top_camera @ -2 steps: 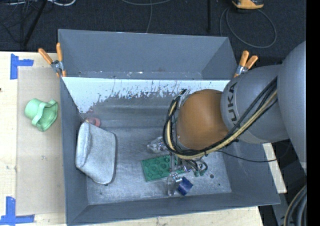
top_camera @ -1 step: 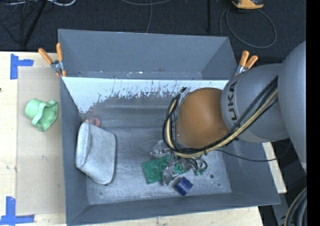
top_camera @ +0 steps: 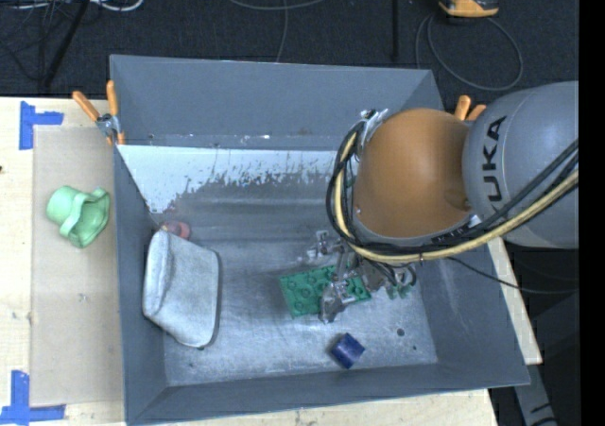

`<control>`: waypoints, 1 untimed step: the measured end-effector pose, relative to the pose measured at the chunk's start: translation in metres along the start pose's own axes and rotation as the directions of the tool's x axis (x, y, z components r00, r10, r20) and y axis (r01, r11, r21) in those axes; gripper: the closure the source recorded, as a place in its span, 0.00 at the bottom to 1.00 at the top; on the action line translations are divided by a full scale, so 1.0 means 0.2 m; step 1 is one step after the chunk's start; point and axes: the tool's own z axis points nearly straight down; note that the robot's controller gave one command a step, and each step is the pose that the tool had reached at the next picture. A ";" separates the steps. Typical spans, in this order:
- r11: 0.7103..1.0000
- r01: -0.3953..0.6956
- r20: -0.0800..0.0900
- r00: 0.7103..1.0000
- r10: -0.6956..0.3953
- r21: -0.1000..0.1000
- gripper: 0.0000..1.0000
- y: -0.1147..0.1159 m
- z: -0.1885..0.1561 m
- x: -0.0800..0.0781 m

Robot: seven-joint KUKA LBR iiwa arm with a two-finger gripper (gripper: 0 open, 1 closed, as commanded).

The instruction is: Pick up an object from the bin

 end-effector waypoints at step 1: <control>1.000 0.000 -0.001 1.000 0.000 0.001 1.00 -0.05 -0.33 -0.03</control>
Offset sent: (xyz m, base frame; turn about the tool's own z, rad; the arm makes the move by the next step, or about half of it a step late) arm 0.0053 -0.0090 0.0618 -0.0015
